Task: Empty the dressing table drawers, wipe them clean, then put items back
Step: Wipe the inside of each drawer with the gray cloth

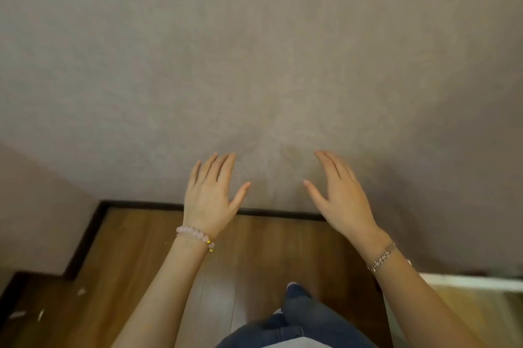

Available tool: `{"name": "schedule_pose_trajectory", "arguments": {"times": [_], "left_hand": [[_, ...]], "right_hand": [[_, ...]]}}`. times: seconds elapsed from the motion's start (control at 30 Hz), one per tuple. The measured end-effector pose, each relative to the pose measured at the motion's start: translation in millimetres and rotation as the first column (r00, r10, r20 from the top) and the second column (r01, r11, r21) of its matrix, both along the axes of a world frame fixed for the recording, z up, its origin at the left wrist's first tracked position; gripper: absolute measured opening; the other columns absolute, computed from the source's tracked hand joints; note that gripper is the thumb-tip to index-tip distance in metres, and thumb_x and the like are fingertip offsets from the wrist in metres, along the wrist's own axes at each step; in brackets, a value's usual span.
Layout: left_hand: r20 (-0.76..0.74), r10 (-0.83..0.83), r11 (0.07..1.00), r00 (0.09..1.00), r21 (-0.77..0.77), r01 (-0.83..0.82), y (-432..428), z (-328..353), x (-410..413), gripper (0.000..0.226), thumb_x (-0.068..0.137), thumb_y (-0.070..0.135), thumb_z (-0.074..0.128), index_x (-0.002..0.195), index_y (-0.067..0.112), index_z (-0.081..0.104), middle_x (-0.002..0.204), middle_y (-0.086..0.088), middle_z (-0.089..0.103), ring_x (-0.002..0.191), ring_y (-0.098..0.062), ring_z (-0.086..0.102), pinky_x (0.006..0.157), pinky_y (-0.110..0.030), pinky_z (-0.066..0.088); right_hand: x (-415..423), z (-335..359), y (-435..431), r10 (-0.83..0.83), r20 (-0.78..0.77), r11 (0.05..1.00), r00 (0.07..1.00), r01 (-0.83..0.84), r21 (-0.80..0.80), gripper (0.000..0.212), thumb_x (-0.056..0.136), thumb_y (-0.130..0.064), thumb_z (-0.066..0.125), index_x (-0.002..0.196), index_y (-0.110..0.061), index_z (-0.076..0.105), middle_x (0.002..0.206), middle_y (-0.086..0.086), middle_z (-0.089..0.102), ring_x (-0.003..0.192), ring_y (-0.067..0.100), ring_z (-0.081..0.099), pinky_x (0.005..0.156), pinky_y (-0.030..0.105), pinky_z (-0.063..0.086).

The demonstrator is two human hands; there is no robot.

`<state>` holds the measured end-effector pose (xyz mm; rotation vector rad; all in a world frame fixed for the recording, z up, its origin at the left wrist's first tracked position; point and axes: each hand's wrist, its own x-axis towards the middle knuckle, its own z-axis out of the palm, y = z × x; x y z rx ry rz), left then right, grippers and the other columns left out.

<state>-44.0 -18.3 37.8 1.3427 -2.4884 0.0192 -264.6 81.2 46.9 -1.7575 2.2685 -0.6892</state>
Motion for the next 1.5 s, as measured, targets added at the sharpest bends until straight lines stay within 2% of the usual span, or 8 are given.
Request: {"name": "schedule_pose_trajectory", "arguments": {"times": [0.23,0.33,0.43,0.6,0.87,1.1,1.27,1.5], "left_hand": [[0.028,0.387,0.922,0.922,-0.001,-0.387,34.7,8.2,62.0,0.064,0.09,0.053,0.035,0.133,0.009,0.05,0.131,-0.008,0.056,0.128,-0.026,0.046,0.109,-0.044,0.031],[0.026,0.541,0.841,0.841,-0.003,-0.541,56.0,10.4,88.1,0.065,0.09,0.054,0.032,0.133,0.01,0.05,0.132,-0.008,0.056,0.129,-0.026,0.045,0.109,-0.044,0.028],[0.029,0.666,0.746,0.746,-0.005,-0.666,77.7,12.5,115.8,0.064,0.09,0.054,0.032,0.134,0.01,0.049,0.132,-0.008,0.055,0.129,-0.026,0.044,0.109,-0.044,0.027],[0.051,0.808,0.587,0.586,0.007,-0.81,105.9,8.9,160.9,0.066,0.089,0.056,0.03,0.134,0.011,0.048,0.131,-0.008,0.056,0.128,-0.026,0.046,0.109,-0.041,0.025],[0.014,0.913,0.408,0.408,0.019,-0.913,117.7,-4.9,257.3,0.065,0.089,0.054,0.032,0.134,0.011,0.048,0.133,-0.007,0.055,0.131,-0.024,0.043,0.11,-0.043,0.028],[0.018,0.959,0.281,0.282,0.031,-0.959,118.5,-2.5,361.5,0.065,0.089,0.054,0.033,0.134,0.011,0.048,0.132,-0.006,0.055,0.13,-0.023,0.044,0.109,-0.041,0.028],[0.028,0.978,0.206,0.206,0.016,-0.978,124.9,0.4,431.3,0.064,0.089,0.055,0.033,0.133,0.011,0.05,0.131,-0.005,0.057,0.129,-0.023,0.046,0.108,-0.042,0.031],[-0.004,0.998,0.06,0.06,0.016,-0.998,121.2,-6.1,515.4,0.063,0.089,0.052,0.036,0.133,0.009,0.05,0.131,-0.007,0.057,0.128,-0.024,0.046,0.108,-0.045,0.033]], "right_hand": [[36.9,1.6,-55.7,0.371,0.02,0.929,0.928,-0.371,-0.021,0.064,0.09,-0.051,0.038,0.143,-0.015,0.032,0.146,0.002,0.038,0.136,0.017,0.03,0.113,0.029,0.024],[63.6,-2.6,-72.9,0.506,0.017,0.863,0.863,-0.505,-0.019,0.067,0.087,-0.053,0.033,0.141,-0.014,0.037,0.143,0.002,0.043,0.134,0.019,0.034,0.111,0.023,0.018],[99.0,-3.2,-89.5,0.628,0.003,0.778,0.778,-0.627,-0.026,0.071,0.086,-0.055,0.029,0.143,-0.014,0.033,0.147,0.001,0.037,0.138,0.018,0.028,0.11,0.02,0.01],[161.0,-1.7,-107.0,0.772,0.022,0.636,0.636,-0.771,-0.029,0.06,0.093,-0.04,0.048,0.146,-0.02,0.027,0.151,-0.004,0.029,0.141,0.013,0.02,0.11,0.02,0.009],[285.7,-13.1,-140.7,0.896,0.009,0.444,0.444,-0.896,-0.001,0.061,0.091,-0.044,0.043,0.144,-0.016,0.032,0.149,0.0,0.035,0.14,0.017,0.026,0.115,0.028,0.017],[420.8,-9.2,-159.8,0.944,0.024,0.331,0.33,-0.943,-0.027,0.065,0.088,-0.053,0.035,0.145,-0.02,0.029,0.15,-0.004,0.032,0.14,0.012,0.023,0.115,0.026,0.017],[516.9,-2.4,-167.7,0.975,0.041,0.222,0.22,-0.974,-0.044,0.059,0.093,-0.039,0.048,0.146,-0.022,0.026,0.151,-0.006,0.029,0.14,0.009,0.019,0.113,0.021,0.014],[628.7,-12.2,-187.6,0.997,0.044,0.057,0.056,-0.998,-0.014,0.06,0.094,-0.041,0.045,0.147,-0.023,0.023,0.152,-0.005,0.027,0.141,0.01,0.019,0.114,0.027,0.019]]}}
